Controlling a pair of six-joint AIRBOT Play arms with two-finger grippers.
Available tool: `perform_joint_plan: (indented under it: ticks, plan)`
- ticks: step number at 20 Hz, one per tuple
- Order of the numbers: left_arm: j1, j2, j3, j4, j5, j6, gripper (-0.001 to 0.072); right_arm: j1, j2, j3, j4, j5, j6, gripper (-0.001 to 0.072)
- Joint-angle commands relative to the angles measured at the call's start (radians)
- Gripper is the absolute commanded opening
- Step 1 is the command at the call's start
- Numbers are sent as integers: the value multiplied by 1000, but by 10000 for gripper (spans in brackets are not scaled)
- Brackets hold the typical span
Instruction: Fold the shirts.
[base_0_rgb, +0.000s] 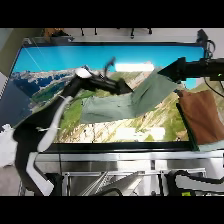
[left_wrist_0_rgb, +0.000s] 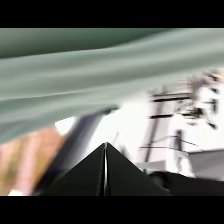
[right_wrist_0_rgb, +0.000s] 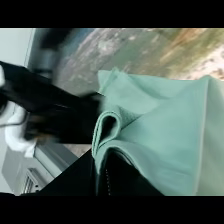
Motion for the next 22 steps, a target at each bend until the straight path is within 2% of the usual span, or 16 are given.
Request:
perform_joint_plan:
  ticks: [1, 3, 6, 9, 11, 13, 16, 19, 22]
  plan:
    - [214, 253, 1, -396, -339, 166, 21, 174, -21, -1, 2, -153, 0, 16]
    - [346, 382, 1, -546, -406, 165, 21, 332, -74, -2, 2, -285, -11, 16]
    - [528, 542, 1, -573, -451, 166, 21, 597, -216, -2, 3, -515, -58, 17]
    - [657, 642, 0, -572, -486, 166, 21, 860, -429, -2, 3, -884, -227, 38]
    - [708, 686, 0, -572, -488, 166, 21, 963, -559, -1, 5, -1133, -292, 550]
    - [727, 713, 0, -572, -488, 166, 21, 975, -593, -1, 28, -1173, -293, 570]
    - [719, 720, 0, -572, -515, 166, 21, 879, -499, -1, 16, -1024, -293, 568]
    - [678, 699, 0, -573, -534, 165, 21, 684, -363, -1, -9, -736, -281, 567]
    - [618, 664, 0, -573, -540, 165, 21, 436, -259, -1, -111, -447, -130, 573]
